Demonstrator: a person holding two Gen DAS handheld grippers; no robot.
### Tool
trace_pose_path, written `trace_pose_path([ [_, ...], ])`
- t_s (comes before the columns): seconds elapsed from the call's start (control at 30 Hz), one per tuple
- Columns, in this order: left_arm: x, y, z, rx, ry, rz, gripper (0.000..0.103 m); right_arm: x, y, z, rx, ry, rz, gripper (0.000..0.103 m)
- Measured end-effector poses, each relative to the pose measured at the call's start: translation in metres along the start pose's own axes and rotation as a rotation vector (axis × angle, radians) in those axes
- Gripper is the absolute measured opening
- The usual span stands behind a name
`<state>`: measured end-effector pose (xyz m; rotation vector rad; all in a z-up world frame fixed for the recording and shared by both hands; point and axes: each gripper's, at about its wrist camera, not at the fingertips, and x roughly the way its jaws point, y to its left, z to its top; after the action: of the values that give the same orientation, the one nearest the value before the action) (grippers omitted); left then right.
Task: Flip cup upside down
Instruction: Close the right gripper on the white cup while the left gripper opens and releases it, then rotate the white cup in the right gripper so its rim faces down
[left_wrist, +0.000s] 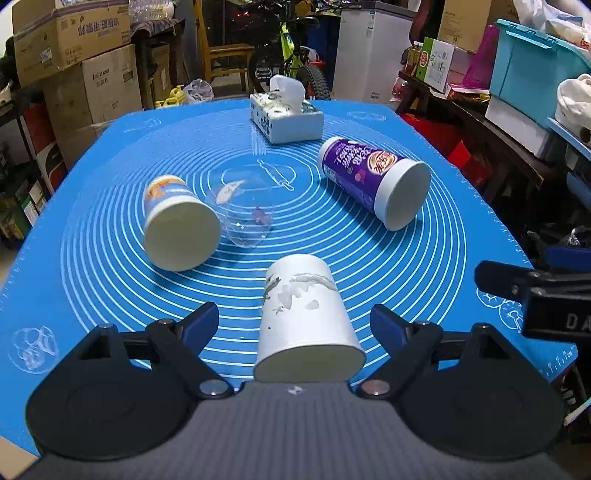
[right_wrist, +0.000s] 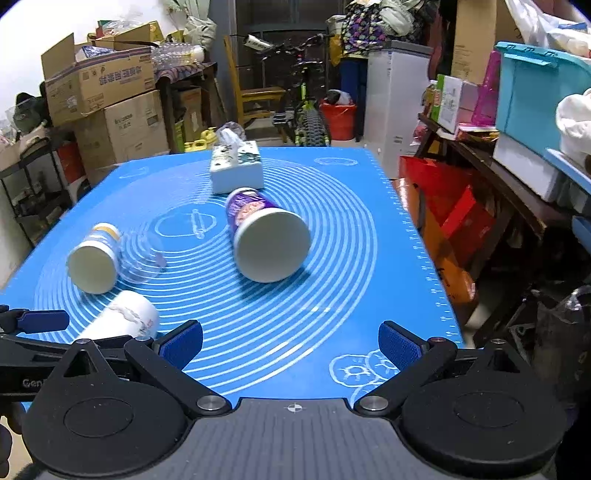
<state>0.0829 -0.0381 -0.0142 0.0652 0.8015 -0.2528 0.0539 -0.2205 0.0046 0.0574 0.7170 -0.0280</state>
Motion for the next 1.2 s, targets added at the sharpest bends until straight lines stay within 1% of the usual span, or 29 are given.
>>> trace_pose_path([
  [0.13,-0.021,0.010,0.003,0.011,-0.039,0.035,0.089,-0.001,0.012,0.013,-0.024,0.022,0.058,0.101],
  [0.3,-0.038,0.036,0.004,-0.013,-0.083,0.085,0.094,0.012,0.032,0.030,0.010,0.103,0.177,0.101],
  [0.47,-0.035,0.070,0.000,-0.076,-0.068,0.147,0.094,0.036,0.061,0.045,0.018,0.182,0.252,0.101],
  [0.6,-0.024,0.094,-0.006,-0.127,-0.034,0.145,0.094,0.061,0.083,0.051,0.043,0.267,0.301,0.101],
  [0.7,-0.017,0.109,-0.011,-0.155,-0.026,0.166,0.094,0.080,0.095,0.052,0.058,0.329,0.307,0.100],
  [0.87,-0.009,0.127,-0.019,-0.211,-0.005,0.152,0.094,0.103,0.102,0.049,0.093,0.432,0.328,0.093],
  [0.97,-0.006,0.132,-0.020,-0.224,-0.003,0.155,0.094,0.116,0.109,0.045,0.083,0.478,0.318,0.088],
  [1.0,-0.005,0.133,-0.019,-0.228,-0.002,0.153,0.094,0.119,0.111,0.044,0.076,0.492,0.313,0.083],
  [1.1,-0.004,0.134,-0.019,-0.236,-0.004,0.146,0.094,0.125,0.114,0.039,0.060,0.534,0.314,0.062],
  [1.2,-0.003,0.133,-0.019,-0.233,-0.008,0.148,0.094,0.119,0.113,0.039,0.034,0.502,0.316,0.060],
])
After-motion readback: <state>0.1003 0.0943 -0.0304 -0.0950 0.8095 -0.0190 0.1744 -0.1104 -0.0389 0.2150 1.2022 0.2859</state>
